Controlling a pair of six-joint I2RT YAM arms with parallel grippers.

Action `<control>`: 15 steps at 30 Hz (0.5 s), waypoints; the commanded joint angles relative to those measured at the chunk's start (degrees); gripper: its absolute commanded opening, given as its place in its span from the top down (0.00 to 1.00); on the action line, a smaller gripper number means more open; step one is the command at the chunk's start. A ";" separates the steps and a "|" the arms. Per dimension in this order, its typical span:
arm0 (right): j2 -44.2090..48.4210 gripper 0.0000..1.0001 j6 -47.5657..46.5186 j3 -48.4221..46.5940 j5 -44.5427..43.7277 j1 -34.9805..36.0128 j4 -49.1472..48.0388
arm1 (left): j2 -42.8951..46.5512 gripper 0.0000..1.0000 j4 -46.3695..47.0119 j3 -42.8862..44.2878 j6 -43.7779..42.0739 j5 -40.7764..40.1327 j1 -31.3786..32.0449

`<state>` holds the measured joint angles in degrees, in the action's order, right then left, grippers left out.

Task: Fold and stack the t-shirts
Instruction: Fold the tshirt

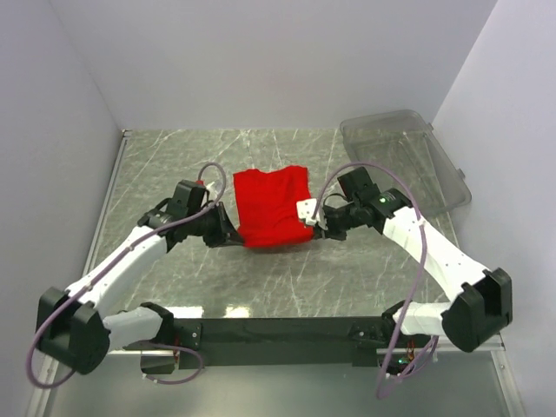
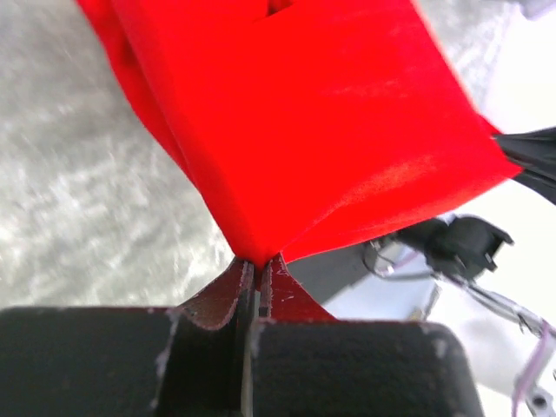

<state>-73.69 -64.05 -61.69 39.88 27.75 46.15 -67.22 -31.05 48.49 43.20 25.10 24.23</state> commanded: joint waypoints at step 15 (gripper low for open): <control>-13.22 1.00 4.02 -13.52 0.47 0.03 8.69 | -12.56 0.99 -7.19 13.55 -3.65 1.09 -4.71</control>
<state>-83.18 -60.51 -69.60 41.36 28.67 53.58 -75.85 -38.79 57.52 42.39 27.42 21.50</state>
